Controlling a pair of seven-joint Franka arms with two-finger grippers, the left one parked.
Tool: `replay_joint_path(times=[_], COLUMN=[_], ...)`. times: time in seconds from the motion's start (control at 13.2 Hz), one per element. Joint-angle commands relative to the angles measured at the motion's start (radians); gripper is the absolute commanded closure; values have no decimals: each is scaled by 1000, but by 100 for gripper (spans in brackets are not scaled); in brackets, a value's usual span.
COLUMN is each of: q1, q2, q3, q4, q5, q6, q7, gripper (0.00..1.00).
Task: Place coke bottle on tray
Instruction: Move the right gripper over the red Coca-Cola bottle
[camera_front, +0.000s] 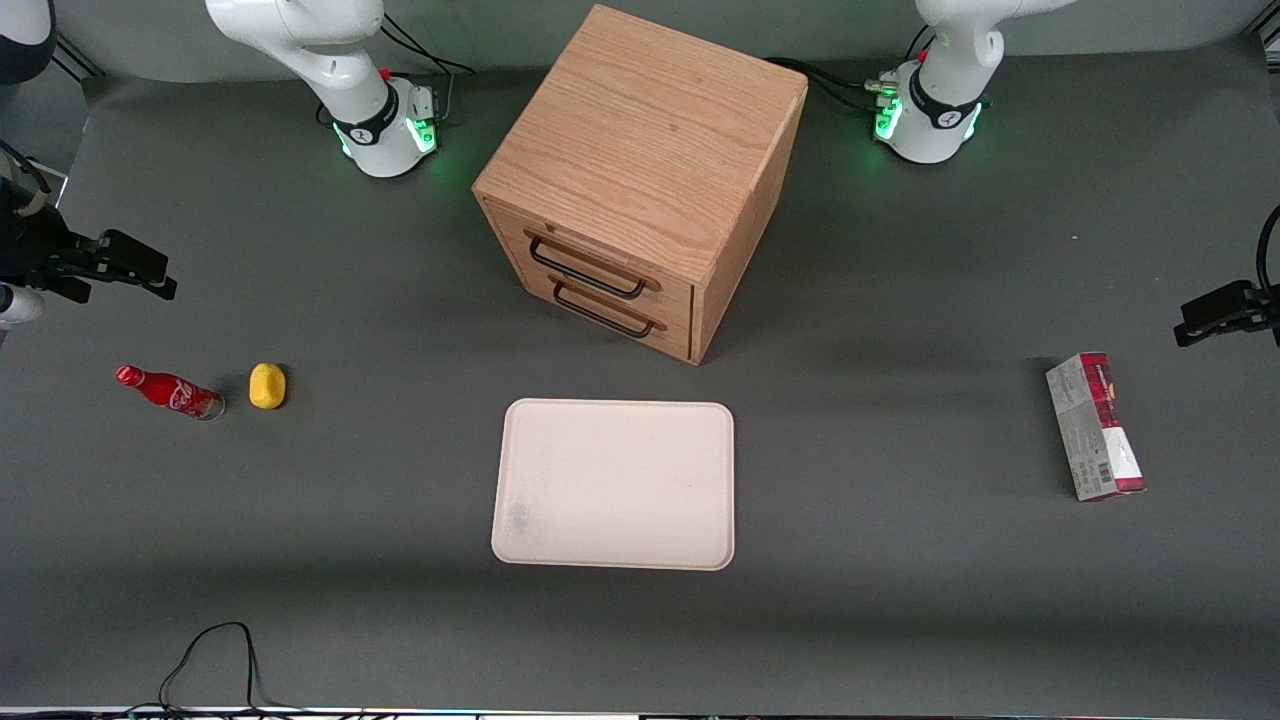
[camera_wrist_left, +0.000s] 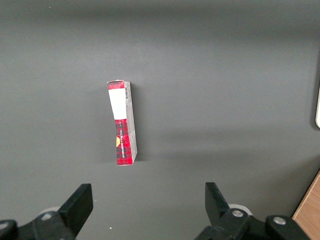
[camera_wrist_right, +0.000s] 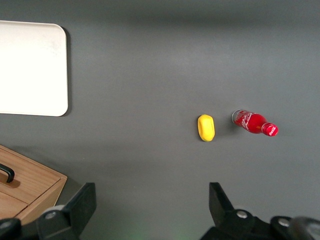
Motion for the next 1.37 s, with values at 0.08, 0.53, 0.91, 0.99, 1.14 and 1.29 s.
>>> replay_joint_path(times=[0.08, 0.53, 0.91, 0.99, 1.14, 1.29], q1=[2, 2, 0, -1, -1, 0], q2=[8, 10, -3, -4, -7, -23], q3=[2, 2, -2, -13, -65, -119], q4=[24, 21, -4, -5, -14, -43], q5=[-8, -8, -8, -11, -15, -18], q6=[-22, -22, -27, -27, -27, -13], q7=[22, 8, 19, 8, 0, -56], gripper=[0, 0, 0, 0, 0, 0])
